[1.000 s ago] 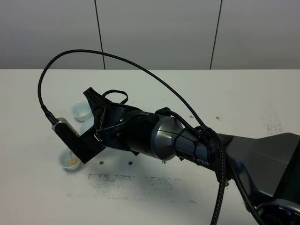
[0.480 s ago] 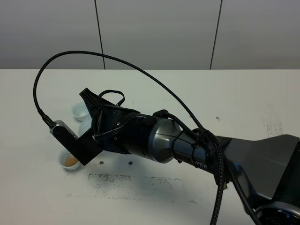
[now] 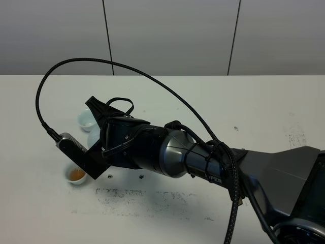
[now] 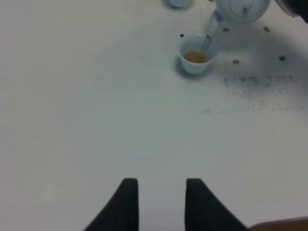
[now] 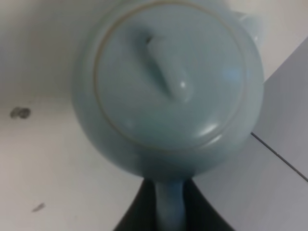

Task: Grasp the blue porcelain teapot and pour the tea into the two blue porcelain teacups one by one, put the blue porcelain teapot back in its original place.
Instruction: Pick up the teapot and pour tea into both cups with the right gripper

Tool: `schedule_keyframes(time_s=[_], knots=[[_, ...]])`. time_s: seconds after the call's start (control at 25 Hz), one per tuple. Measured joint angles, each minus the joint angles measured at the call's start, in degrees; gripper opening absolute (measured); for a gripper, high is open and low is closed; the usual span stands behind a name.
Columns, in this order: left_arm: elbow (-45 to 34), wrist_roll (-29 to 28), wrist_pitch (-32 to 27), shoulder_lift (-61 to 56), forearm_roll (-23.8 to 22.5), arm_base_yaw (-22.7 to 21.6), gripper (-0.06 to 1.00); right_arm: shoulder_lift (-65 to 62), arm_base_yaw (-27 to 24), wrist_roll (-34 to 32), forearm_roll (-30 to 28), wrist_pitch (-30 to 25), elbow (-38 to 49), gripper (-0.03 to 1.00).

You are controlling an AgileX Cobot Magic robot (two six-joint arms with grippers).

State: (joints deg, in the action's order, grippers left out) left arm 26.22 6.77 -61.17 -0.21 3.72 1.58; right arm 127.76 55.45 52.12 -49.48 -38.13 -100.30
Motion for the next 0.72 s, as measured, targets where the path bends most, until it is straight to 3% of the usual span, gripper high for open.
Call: schedule_keyframes(time_s=[0.72], knots=[[0.0,0.0,0.0,0.0,0.0,0.0,0.3,0.0,0.0,-0.01,-3.59,0.06,0.0,0.07]])
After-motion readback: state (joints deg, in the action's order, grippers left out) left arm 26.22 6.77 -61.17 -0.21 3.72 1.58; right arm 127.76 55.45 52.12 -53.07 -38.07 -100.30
